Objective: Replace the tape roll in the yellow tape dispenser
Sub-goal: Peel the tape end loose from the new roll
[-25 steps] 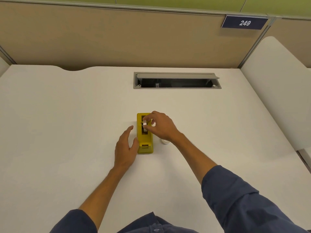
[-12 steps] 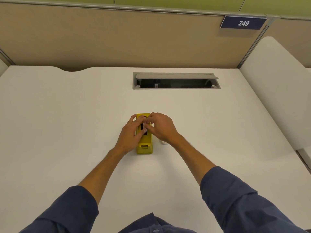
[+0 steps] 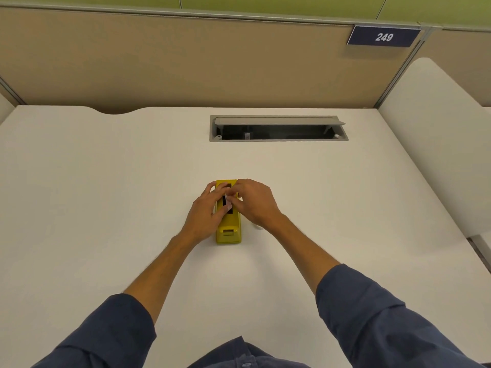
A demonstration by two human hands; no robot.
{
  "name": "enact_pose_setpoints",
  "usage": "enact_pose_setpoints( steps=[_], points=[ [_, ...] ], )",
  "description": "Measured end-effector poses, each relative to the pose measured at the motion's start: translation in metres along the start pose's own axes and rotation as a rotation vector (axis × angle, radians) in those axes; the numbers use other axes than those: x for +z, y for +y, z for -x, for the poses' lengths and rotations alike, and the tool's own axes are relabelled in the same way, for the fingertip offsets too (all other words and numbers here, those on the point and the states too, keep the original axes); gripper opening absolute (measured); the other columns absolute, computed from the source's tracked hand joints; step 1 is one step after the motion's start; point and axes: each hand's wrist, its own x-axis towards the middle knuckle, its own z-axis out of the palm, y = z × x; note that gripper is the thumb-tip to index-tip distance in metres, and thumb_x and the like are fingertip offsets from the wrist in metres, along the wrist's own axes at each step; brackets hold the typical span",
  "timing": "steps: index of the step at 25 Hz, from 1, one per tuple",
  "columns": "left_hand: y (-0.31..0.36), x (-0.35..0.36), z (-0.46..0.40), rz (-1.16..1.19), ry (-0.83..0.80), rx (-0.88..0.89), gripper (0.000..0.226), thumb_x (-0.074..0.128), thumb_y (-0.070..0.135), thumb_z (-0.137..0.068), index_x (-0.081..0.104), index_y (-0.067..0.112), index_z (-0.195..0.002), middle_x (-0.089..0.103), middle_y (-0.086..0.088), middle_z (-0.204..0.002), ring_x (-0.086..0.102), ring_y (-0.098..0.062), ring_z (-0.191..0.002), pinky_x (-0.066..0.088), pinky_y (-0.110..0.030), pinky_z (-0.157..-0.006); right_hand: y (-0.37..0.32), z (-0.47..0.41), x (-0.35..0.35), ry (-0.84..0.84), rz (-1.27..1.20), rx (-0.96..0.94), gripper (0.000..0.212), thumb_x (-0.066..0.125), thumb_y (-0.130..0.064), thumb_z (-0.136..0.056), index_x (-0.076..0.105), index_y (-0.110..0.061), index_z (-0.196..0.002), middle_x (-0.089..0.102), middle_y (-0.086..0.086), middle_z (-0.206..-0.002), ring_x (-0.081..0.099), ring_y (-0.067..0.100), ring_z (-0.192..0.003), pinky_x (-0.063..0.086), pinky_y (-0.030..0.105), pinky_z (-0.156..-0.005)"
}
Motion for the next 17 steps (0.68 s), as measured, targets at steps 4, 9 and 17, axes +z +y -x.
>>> enact_pose_setpoints(
  steps=[4, 9, 17],
  points=[
    [0.0, 0.0, 0.0, -0.003, -0.002, 0.002, 0.035, 0.052, 0.036, -0.094, 0.05, 0.037, -0.129, 0.039, 0.009, -0.148, 0.041, -0.014, -0.131, 0.043, -0.035, -0.101, -0.001, 0.0, -0.003, -0.016, 0.01, 0.013, 0.019, 0.056, -0.026, -0.093, 0.071, -0.024, -0.104, 0.069, -0.001, -0.095, 0.062, 0.02, -0.087, 0.04, 0.028, -0.064],
    [0.002, -0.002, 0.002, -0.003, -0.001, 0.008, 0.035, 0.054, 0.035, -0.093, 0.051, 0.039, -0.127, 0.039, 0.009, -0.147, 0.043, -0.014, -0.13, 0.044, -0.04, -0.101, -0.005, 0.007, -0.002, -0.04, 0.014, 0.014, 0.017, 0.052, -0.023, -0.094, 0.068, -0.019, -0.093, 0.066, 0.0, -0.093, 0.061, 0.02, -0.085, 0.037, 0.027, -0.062],
    [0.0, -0.001, 0.002, -0.133, -0.008, 0.004, 0.039, 0.052, 0.032, -0.094, 0.049, 0.03, -0.132, 0.037, 0.004, -0.151, 0.046, -0.024, -0.129, 0.045, -0.045, -0.102, -0.011, 0.022, 0.004, -0.008, 0.027, 0.012, 0.017, 0.052, -0.025, -0.096, 0.066, -0.015, -0.099, 0.067, 0.003, -0.096, 0.061, 0.022, -0.086, 0.046, 0.034, -0.067]
  ],
)
